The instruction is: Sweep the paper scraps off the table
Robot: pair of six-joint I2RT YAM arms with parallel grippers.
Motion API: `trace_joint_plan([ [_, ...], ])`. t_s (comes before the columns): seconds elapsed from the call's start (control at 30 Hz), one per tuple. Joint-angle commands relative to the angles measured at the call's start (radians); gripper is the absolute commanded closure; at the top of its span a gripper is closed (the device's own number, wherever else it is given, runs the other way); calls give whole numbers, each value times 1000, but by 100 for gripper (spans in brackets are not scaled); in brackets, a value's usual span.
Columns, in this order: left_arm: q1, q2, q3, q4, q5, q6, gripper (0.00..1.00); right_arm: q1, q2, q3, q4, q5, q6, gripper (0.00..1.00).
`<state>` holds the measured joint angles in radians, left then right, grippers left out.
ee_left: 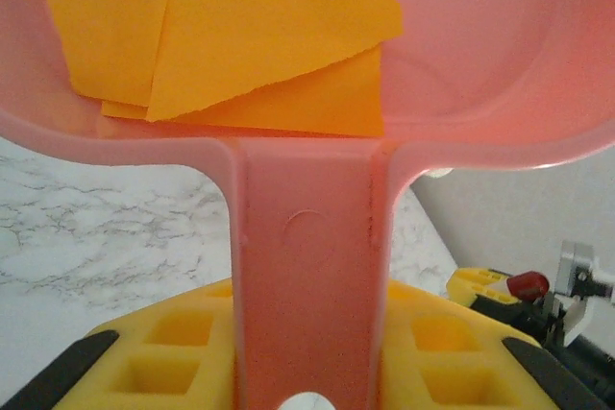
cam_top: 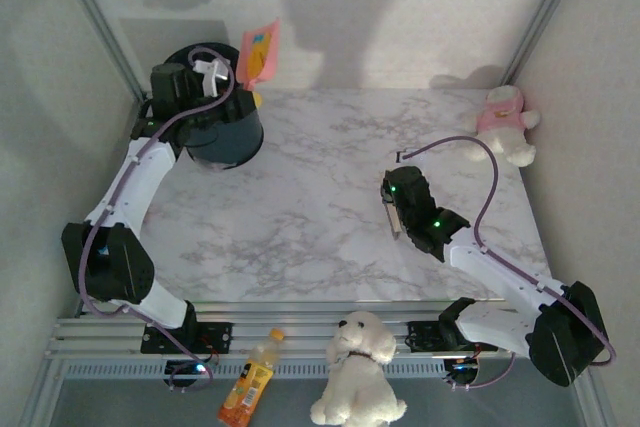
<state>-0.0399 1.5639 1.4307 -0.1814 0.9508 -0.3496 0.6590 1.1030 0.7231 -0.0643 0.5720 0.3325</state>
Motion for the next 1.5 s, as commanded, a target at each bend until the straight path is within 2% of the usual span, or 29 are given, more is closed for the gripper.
trace_joint_plan([
  [0.0,25,-39,-6,80,29,-97,100,4,-20,-1,27,4,-4,100],
  [0.27,90,-25,-59,216,61,-300,100,4,-14,2,27,6,-5,100],
  [1.17,135,57,-51,343,122,-588,100,4,12,15,18,-1,1,100],
  [1.47,140,78,-76,485,130,-747,100,5,14,13,18,-3,5,100],
])
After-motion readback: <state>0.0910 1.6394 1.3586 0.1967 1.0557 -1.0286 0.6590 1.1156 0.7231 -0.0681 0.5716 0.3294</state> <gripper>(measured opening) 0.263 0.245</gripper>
